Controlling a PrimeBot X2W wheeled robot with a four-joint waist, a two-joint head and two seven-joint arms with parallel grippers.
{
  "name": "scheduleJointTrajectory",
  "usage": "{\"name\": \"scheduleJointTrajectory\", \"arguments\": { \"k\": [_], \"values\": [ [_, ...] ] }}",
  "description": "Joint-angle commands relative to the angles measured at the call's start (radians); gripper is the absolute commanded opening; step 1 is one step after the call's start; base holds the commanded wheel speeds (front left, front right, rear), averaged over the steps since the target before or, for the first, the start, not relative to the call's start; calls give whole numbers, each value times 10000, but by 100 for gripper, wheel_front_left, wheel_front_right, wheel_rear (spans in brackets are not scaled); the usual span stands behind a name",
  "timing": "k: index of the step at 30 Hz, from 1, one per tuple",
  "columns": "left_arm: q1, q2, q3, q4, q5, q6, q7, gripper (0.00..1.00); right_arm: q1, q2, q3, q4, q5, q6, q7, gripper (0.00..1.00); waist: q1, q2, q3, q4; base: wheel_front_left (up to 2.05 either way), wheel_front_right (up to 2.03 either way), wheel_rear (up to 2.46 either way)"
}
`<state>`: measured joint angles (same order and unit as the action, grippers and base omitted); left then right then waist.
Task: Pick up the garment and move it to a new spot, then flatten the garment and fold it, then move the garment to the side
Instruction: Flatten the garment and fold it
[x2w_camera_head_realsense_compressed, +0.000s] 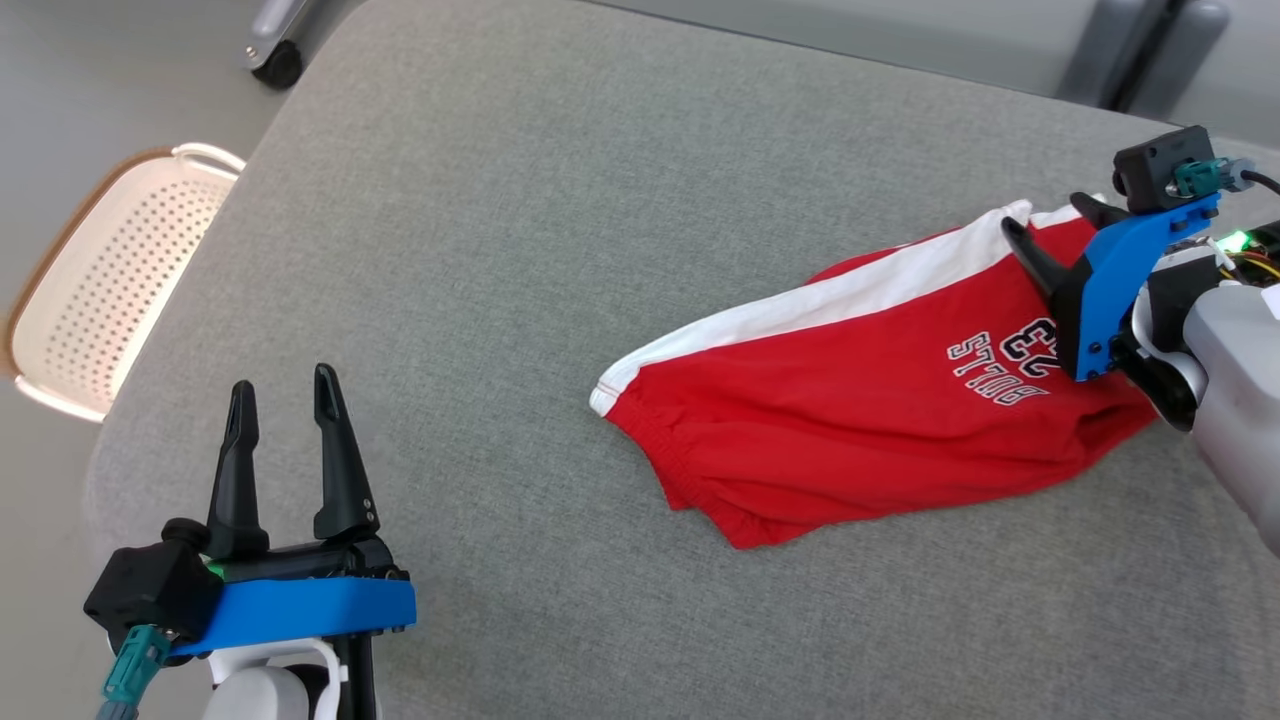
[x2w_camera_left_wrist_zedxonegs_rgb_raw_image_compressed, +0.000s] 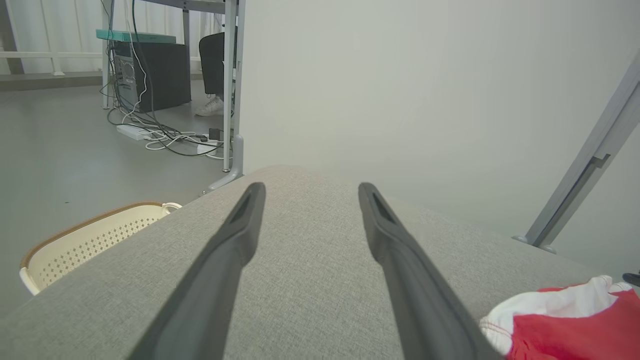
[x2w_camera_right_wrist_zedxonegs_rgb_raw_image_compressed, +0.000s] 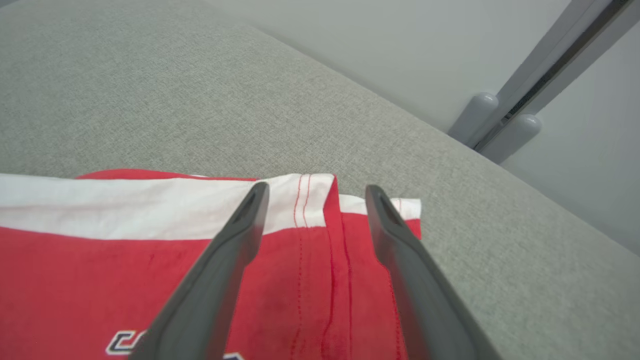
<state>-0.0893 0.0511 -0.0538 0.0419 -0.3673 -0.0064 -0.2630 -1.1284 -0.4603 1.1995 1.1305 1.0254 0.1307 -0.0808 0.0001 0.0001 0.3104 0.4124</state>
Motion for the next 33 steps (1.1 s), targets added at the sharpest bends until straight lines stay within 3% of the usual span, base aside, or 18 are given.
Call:
{"name": "scheduleJointTrajectory", "arguments": {
  "k": [1,9,10,11,12,13,33],
  "values": [
    [-122,-8,-33,-22,-49,49,-18,100,-158,28,33,89,-49,3,10,100,-1,-1,133,140,0,0,0],
    [-164,-10,-120,-66,-201,109,-18,100,-286,174,154,514,-163,3,47,100,-1,-1,434,355,0,0,0],
    [-177,-8,-133,-70,-213,127,-18,100,-302,191,171,579,-198,3,47,96,-1,-1,456,364,0,0,0],
    [-191,-9,-148,-73,-223,149,-18,100,-303,225,192,629,-227,3,86,35,-1,-1,474,368,0,0,0],
    [-198,-9,-165,-80,-229,155,-18,100,-322,243,209,675,-244,3,83,9,-1,-1,492,367,0,0,0],
    [-202,-9,-178,-78,-224,169,-18,100,-343,257,220,702,-241,3,63,0,-1,-1,508,362,0,0,0],
    [-203,-9,-122,29,-110,84,-18,100,-524,24,145,1006,-105,3,-663,0,-1,-1,265,-446,0,0,0]
  ]
}}
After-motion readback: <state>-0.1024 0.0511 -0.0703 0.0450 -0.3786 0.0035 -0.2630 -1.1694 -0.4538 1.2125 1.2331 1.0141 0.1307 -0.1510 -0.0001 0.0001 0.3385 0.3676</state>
